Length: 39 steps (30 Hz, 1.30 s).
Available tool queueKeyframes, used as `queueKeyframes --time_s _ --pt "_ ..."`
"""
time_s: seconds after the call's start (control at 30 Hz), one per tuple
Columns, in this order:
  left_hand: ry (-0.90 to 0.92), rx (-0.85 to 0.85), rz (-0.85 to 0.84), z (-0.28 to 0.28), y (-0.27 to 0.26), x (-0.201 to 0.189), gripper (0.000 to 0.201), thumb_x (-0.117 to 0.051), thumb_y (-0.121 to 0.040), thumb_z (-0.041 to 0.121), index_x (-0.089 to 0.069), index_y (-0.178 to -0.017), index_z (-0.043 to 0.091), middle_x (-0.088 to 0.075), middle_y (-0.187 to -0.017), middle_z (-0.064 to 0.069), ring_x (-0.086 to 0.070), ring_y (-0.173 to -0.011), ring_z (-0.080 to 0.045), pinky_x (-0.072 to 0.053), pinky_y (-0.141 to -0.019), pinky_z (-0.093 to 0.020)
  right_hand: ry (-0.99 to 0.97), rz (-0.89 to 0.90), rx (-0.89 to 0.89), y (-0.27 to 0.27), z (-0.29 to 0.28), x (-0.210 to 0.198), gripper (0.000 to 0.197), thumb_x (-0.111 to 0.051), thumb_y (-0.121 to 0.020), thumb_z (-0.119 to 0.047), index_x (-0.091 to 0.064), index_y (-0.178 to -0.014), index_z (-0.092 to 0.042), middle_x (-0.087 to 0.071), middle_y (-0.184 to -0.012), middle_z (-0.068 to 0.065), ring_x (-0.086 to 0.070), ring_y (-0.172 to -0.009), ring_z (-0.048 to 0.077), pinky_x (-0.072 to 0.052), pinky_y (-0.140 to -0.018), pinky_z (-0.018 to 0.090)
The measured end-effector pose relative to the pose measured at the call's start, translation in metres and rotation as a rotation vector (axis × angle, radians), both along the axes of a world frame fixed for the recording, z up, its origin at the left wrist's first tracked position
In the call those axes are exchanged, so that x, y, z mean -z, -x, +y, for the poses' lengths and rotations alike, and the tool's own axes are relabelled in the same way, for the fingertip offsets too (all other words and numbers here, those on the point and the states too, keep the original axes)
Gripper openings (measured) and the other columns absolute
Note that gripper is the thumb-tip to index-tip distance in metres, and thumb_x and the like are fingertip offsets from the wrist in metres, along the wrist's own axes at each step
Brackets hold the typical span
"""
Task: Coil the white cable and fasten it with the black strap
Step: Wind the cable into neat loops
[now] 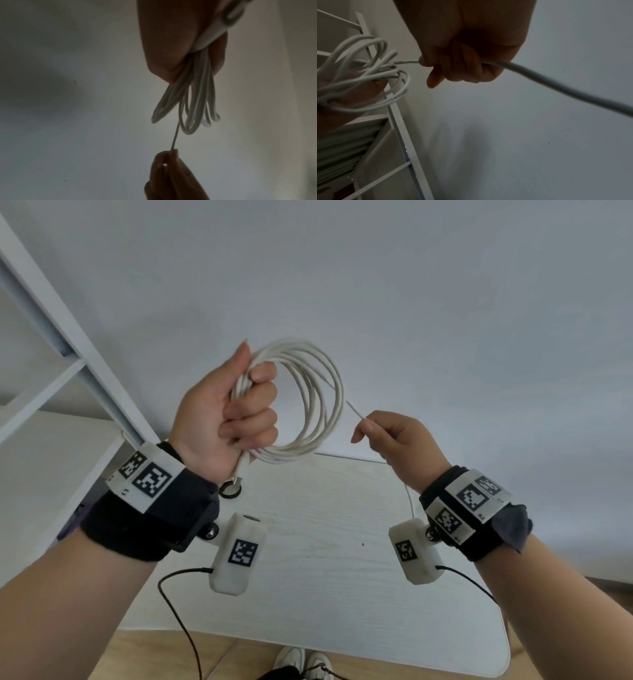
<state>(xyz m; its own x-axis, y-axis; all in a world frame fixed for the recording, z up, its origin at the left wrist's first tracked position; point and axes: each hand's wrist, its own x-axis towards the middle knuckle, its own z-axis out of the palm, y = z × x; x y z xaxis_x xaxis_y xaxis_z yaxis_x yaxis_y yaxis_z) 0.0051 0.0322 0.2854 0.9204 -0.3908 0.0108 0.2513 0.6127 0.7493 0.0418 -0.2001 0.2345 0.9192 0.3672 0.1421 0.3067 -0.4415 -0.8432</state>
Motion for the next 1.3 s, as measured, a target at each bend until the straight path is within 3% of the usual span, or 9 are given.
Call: queueKeyframes --time_s 0.13,0.23,0.33,0.43,0.53,0.7,0.9,1.17,1.3 --pt "0.312 0.116 0.023 0.012 -0.011 0.003 0.035 -0.037 -0.094 0.041 -0.049 -0.075 0.013 -0.027 -0.044 0.006 -0.023 -0.033 -0.007 -0.028 -0.035 -0.020 -0.020 0.070 0.007 0.005 0.000 0.014 0.027 -0.044 -0.095 -0.026 -0.066 -0.082 -0.017 -0.044 -0.044 -0.019 -0.043 -0.045 -0.002 -0.034 -0.048 0.007" --pt "0.167 -0.099 0.006 0.014 -0.014 -0.001 0.040 -0.032 -0.094 0.044 -0.049 -0.069 0.019 -0.030 -0.036 0.005 -0.019 -0.029 -0.007 -0.026 -0.032 -0.015 -0.004 0.087 0.020 0.008 -0.002 0.021 0.025 -0.044 -0.095 -0.028 -0.066 -0.084 -0.021 -0.040 -0.045 -0.015 -0.039 -0.046 0.002 -0.033 -0.051 0.009" --pt "0.096 -0.279 0.005 0.020 -0.016 -0.006 0.043 -0.026 -0.096 0.047 -0.045 -0.067 0.022 -0.033 -0.035 0.006 -0.027 -0.025 -0.008 -0.024 -0.031 -0.013 0.029 0.105 0.059 0.010 -0.008 0.031 0.022 -0.043 -0.095 -0.026 -0.064 -0.089 -0.022 -0.035 -0.051 -0.012 -0.033 -0.045 0.004 -0.030 -0.049 0.012" --pt "0.010 -0.390 0.024 0.027 -0.020 -0.010 0.043 -0.026 -0.097 0.048 -0.044 -0.068 0.022 -0.031 -0.037 0.007 -0.027 -0.028 -0.007 -0.026 -0.033 -0.014 0.047 0.111 0.115 0.012 -0.013 0.037 0.014 -0.045 -0.094 -0.024 -0.057 -0.092 -0.018 -0.046 -0.059 -0.005 -0.038 -0.050 0.004 -0.034 -0.053 0.020" --pt "-0.129 -0.472 0.019 0.023 -0.023 -0.007 0.042 -0.028 -0.098 0.047 -0.044 -0.070 0.021 -0.031 -0.041 0.008 -0.022 -0.031 -0.005 -0.027 -0.035 -0.016 0.088 0.078 0.138 0.015 -0.013 0.036 0.011 -0.050 -0.092 -0.023 -0.055 -0.086 -0.016 -0.049 -0.063 0.003 -0.039 -0.056 0.015 -0.036 -0.056 0.027" --pt "-0.172 -0.466 0.020 0.018 -0.025 0.005 0.032 -0.033 -0.099 0.037 -0.043 -0.074 0.019 -0.036 -0.051 0.008 -0.029 -0.040 -0.008 -0.037 -0.046 -0.020 0.177 -0.006 0.066 0.022 -0.006 0.025 0.011 -0.052 -0.091 -0.023 -0.058 -0.081 -0.020 -0.038 -0.049 -0.008 -0.034 -0.044 0.008 -0.031 -0.047 0.016" --pt "-0.321 -0.499 -0.002 0.005 -0.021 0.013 0.027 -0.037 -0.100 0.024 -0.043 -0.075 0.015 -0.047 -0.055 0.005 -0.043 -0.046 -0.013 -0.046 -0.053 -0.026 0.334 -0.132 -0.048 0.030 0.004 0.006 0.013 -0.051 -0.092 -0.027 -0.061 -0.087 -0.020 -0.039 -0.046 -0.007 -0.037 -0.045 0.013 -0.033 -0.049 0.024" --pt "-0.370 -0.493 -0.007 -0.003 -0.016 0.013 0.022 -0.038 -0.100 0.022 -0.050 -0.085 0.012 -0.065 -0.062 -0.002 -0.068 -0.061 -0.024 -0.056 -0.061 -0.030 0.431 -0.201 -0.130 0.036 0.012 -0.008 0.015 -0.051 -0.092 -0.029 -0.063 -0.093 -0.020 -0.048 -0.057 -0.011 -0.044 -0.053 0.005 -0.042 -0.058 0.030" --pt "-0.396 -0.457 -0.007 -0.006 -0.014 0.013 0.019 -0.036 -0.101 0.022 -0.049 -0.091 0.013 -0.072 -0.071 -0.005 -0.071 -0.069 -0.028 -0.056 -0.061 -0.031 0.464 -0.198 -0.164 0.038 0.016 -0.014 0.017 -0.050 -0.093 -0.030 -0.063 -0.097 -0.021 -0.053 -0.064 -0.009 -0.047 -0.061 0.013 -0.047 -0.064 0.032"
